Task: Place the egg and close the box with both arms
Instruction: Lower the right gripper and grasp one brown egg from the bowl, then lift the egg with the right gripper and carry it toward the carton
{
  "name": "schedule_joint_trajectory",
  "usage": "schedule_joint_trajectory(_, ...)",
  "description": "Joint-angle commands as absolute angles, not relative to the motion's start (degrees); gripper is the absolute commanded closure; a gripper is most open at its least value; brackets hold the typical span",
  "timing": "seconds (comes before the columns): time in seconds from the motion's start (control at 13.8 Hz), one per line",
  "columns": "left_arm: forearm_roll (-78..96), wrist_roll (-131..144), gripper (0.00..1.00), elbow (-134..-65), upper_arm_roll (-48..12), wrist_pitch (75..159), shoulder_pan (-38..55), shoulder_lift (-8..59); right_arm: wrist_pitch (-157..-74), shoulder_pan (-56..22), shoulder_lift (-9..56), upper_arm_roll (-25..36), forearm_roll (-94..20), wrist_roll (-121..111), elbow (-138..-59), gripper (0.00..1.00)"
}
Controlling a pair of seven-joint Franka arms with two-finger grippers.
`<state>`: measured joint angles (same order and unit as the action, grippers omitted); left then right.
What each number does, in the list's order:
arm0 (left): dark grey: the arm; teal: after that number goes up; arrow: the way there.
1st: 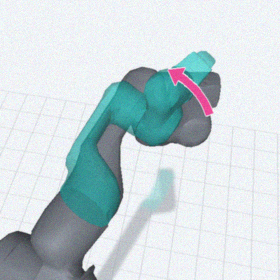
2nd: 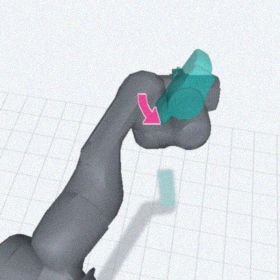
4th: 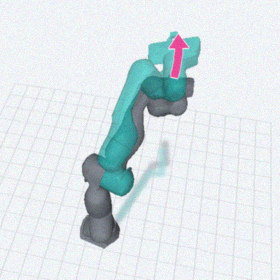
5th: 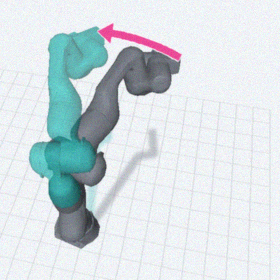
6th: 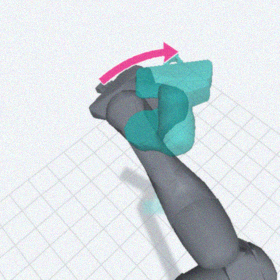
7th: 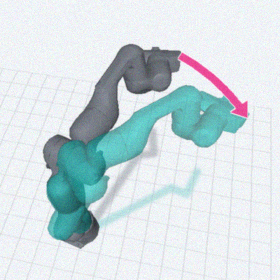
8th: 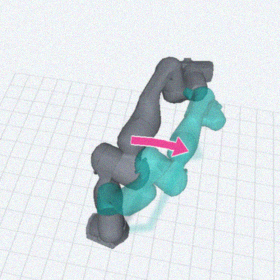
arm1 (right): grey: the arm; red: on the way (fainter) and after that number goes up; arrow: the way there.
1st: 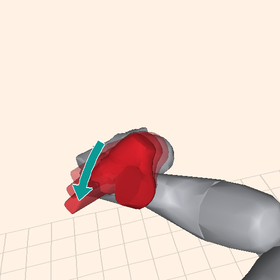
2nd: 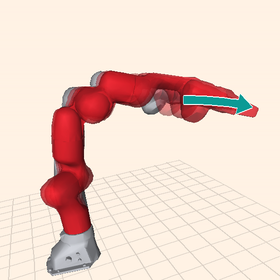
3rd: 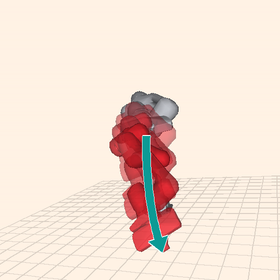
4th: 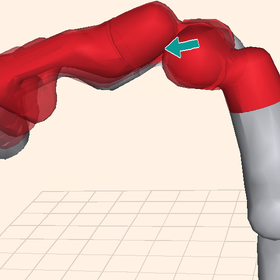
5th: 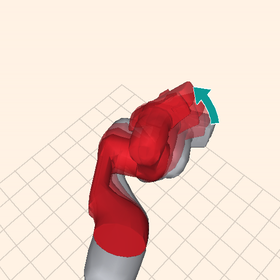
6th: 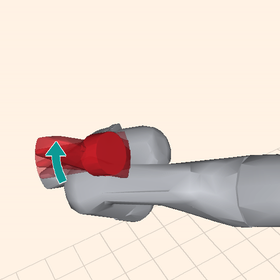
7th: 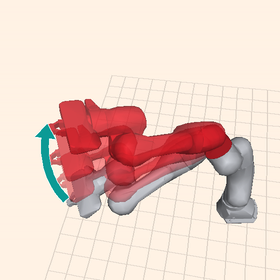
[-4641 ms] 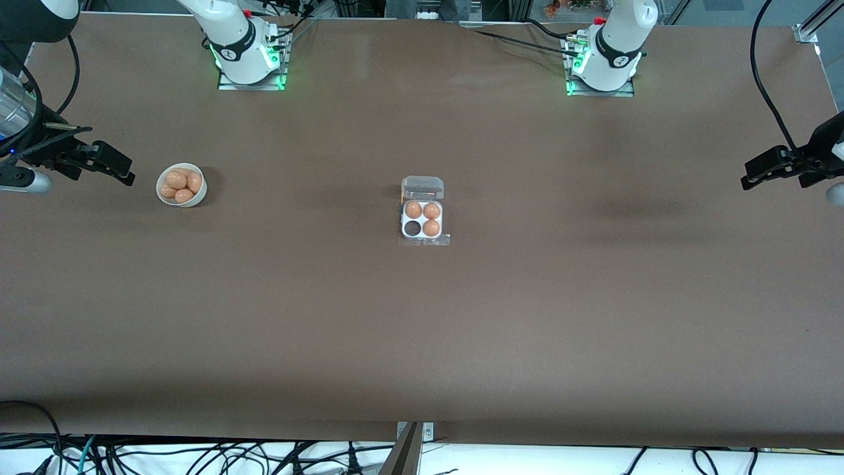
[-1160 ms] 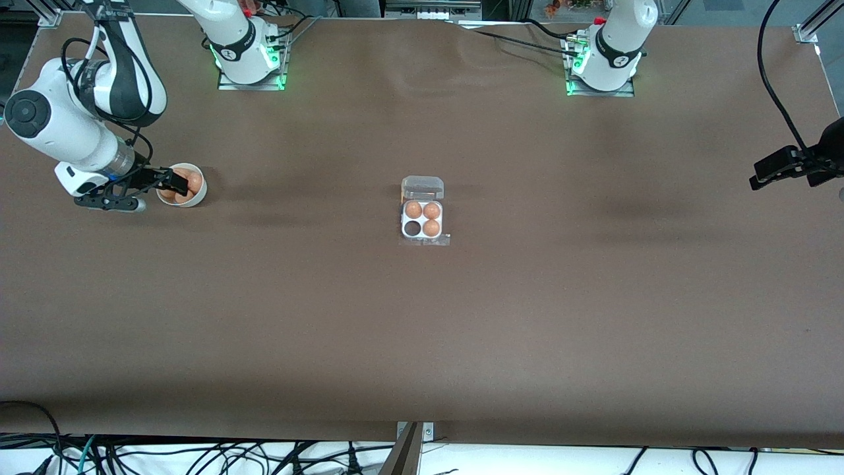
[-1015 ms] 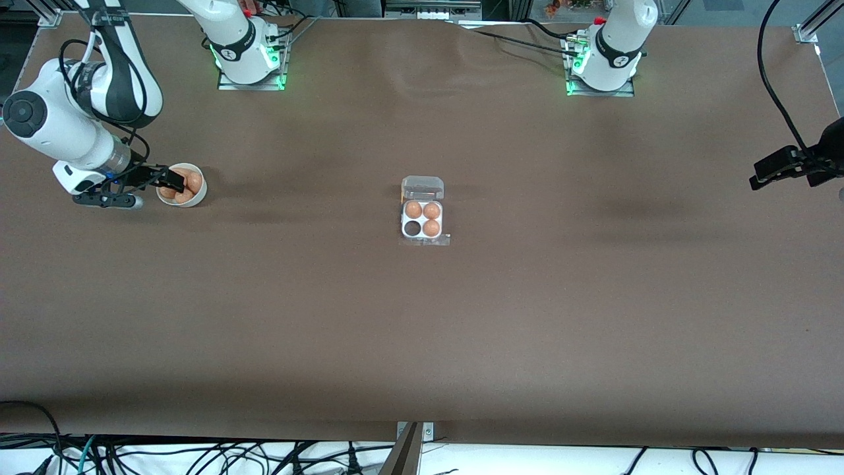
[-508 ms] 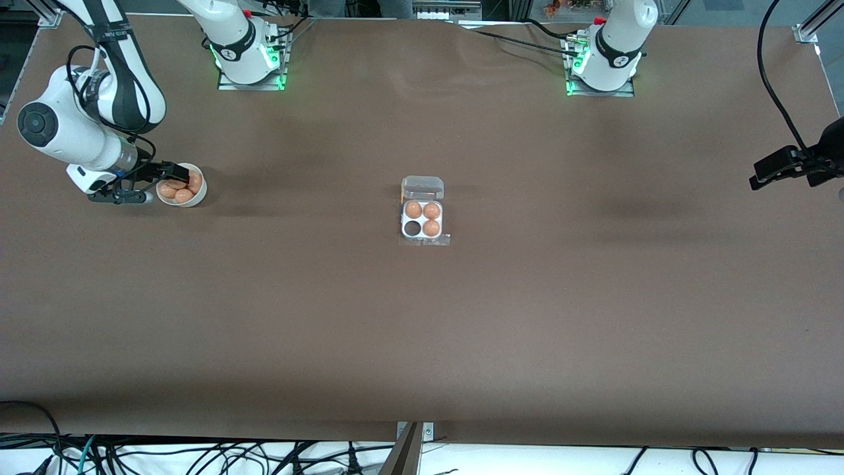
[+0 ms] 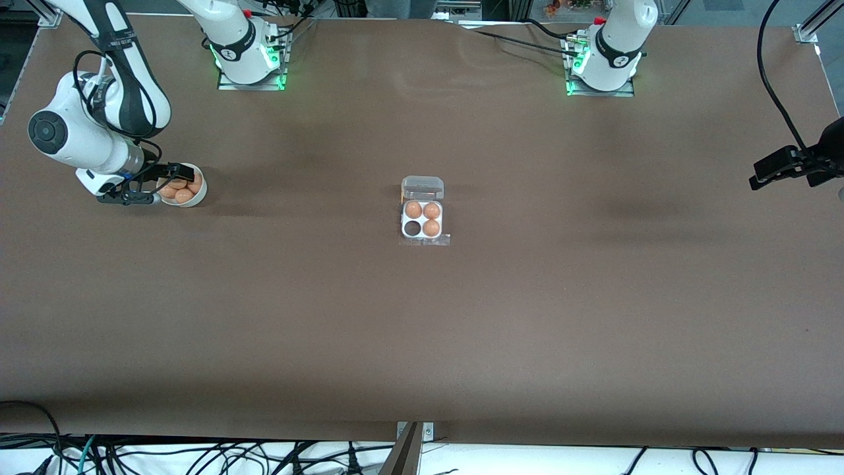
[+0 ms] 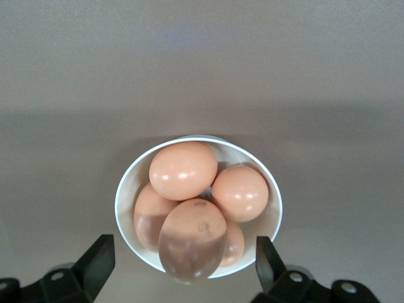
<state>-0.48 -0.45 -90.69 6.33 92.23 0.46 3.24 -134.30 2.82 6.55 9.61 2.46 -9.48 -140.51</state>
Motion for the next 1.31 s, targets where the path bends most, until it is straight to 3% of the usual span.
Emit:
schedule_joint_trajectory(0.0,-1.1,-0.4,0.0,-88.9,6.0,91.2,0.3,4.0,-134.2,3.1,6.2,9.7,3.0,-10.4,-141.3,0.15)
schedule_joint_trajectory(0.15,-1.1,-0.3,0.0,-88.9,5.9,91.2,0.4,4.0,-133.9,3.1,6.7,9.7,3.0,-10.4,-141.3,0.32)
schedule_joint_trajectory(0.29,-1.1,-0.1,0.0,-88.9,5.8,91.2,0.4,4.0,-133.5,3.1,6.9,9.7,3.0,-10.4,-141.2,0.44)
schedule_joint_trajectory(0.65,-1.1,-0.1,0.0,-88.9,5.7,91.2,0.4,4.0,-132.5,3.0,6.9,9.7,3.0,-10.4,-140.8,0.57)
schedule_joint_trajectory(1.23,-1.1,-0.3,0.0,-88.9,5.9,91.2,0.4,4.0,-130.1,2.9,6.6,9.2,3.0,-9.8,-138.3,0.64)
